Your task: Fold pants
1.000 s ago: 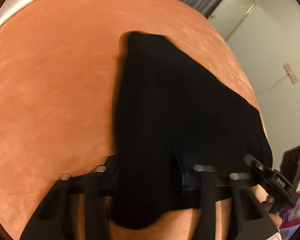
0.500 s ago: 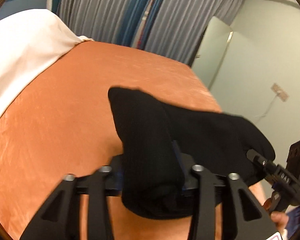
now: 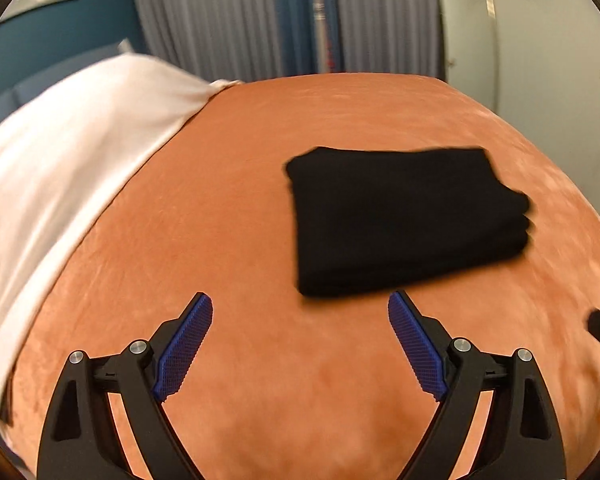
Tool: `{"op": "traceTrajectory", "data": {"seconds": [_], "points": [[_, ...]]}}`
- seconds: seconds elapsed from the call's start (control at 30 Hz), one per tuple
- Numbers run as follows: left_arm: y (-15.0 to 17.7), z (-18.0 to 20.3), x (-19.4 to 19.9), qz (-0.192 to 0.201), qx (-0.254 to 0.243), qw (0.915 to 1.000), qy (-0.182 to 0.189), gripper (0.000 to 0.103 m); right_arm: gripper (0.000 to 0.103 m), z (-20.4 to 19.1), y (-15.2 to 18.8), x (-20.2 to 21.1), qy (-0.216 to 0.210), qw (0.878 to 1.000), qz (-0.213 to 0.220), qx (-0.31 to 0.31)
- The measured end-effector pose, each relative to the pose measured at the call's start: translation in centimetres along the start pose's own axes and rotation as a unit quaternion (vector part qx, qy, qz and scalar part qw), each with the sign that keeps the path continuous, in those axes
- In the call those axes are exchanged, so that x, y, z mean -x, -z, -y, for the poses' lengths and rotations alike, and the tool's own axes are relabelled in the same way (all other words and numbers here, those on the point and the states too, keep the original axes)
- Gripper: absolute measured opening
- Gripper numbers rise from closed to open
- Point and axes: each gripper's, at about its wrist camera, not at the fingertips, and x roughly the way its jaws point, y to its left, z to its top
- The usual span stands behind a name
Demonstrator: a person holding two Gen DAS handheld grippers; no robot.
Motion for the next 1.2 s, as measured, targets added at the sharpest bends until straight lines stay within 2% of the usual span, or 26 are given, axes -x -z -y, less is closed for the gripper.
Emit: {"op": "traceTrajectory", "data": {"seconds": [0.07,0.17,0.23,0.33,0.43,0.57,0.8,1.07,1.2], "points": [[1.0,1.8,2.4,0.004,-0.023,0.9997,0.007,0.087,0.089,0.0,1.7,2.2,0.034,0.999,0.011,0.001],[1.9,3.4,5.5,0.017,-0.035,0.9991,0.017,0.088,0.089,-1.0,2.3,4.4,0.039,0.999,0.014,-0.010],[2.6,4.1,7.8,0.016,-0.028,0.9989,0.033,0.093,0.089,-1.2,2.8,5.3,0.036,0.999,0.012,-0.017],[3.8,4.0,10.4,0.015,-0.003,0.9986,0.050,0.092,0.089,-1.4,3.0,7.4,0.040,0.999,0.023,-0.025],[5.3,3.2,12.4,0.012,0.014,0.9987,0.047,0.092,0.092,-1.7,3.5,9.4,0.032,0.998,0.035,-0.039],[7.0,1.8,13.7,-0.002,0.031,0.9987,0.041,0.092,0.093,-3.0,4.2,11.7,0.022,0.998,0.043,-0.038],[8.9,-0.4,15.7,0.006,0.033,0.9994,0.014,0.092,0.093,-4.8,5.1,14.4,0.013,0.998,0.052,-0.023],[9.7,-1.4,17.1,0.015,0.024,0.9995,0.016,0.092,0.093,-5.6,5.6,16.0,0.013,0.998,0.058,-0.020],[9.5,-1.4,17.5,0.018,0.021,0.9992,0.030,0.092,0.093,-5.6,5.6,16.4,0.014,0.998,0.061,-0.020]]}}
